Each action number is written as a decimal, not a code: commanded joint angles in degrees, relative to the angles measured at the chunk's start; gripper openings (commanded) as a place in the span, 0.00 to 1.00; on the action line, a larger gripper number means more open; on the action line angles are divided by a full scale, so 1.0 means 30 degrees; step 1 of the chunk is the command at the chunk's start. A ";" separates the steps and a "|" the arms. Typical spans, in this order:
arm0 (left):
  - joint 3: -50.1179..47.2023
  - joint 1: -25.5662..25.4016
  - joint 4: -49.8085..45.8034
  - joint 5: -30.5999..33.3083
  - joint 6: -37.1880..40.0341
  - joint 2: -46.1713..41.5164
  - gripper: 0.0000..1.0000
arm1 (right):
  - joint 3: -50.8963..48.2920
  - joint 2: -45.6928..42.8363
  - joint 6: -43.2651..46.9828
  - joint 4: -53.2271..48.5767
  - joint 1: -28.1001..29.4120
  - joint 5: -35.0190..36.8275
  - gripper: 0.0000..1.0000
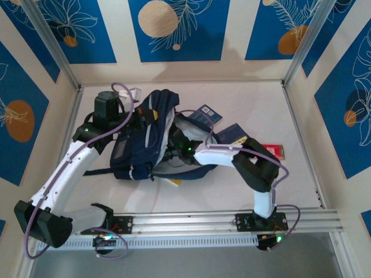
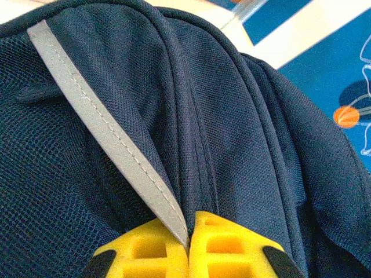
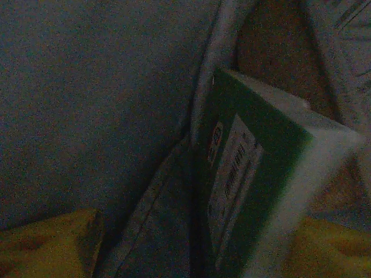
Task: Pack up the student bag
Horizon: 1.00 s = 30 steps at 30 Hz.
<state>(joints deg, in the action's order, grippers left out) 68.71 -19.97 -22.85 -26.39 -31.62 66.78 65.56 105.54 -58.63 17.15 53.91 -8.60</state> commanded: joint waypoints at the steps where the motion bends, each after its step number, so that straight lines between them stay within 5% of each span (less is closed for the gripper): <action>1: 0.0069 0.1060 0.3194 0.1837 0.0008 -0.1207 0.00 | -0.0142 -0.2768 0.2152 -0.1333 0.0121 0.1400 0.78; 10: -0.0553 0.2532 0.3261 0.3896 -0.0878 -0.1468 0.00 | -0.1113 -0.6225 0.2239 -0.5571 -0.1615 0.4152 0.75; 19: -0.0316 0.3066 0.2913 0.5114 -0.0454 -0.0970 0.00 | -0.1649 -0.7934 0.2610 -0.7201 -0.3616 0.2853 0.69; 30: 0.0852 0.3435 0.1101 1.2698 0.0468 0.0202 0.00 | -0.2900 -0.9965 0.3571 -0.8505 -0.4959 0.2593 0.69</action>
<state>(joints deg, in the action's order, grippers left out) 67.13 -11.22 -21.19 -0.80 -33.95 66.85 58.08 77.97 -50.06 -6.02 39.79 -0.21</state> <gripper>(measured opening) 0.046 0.689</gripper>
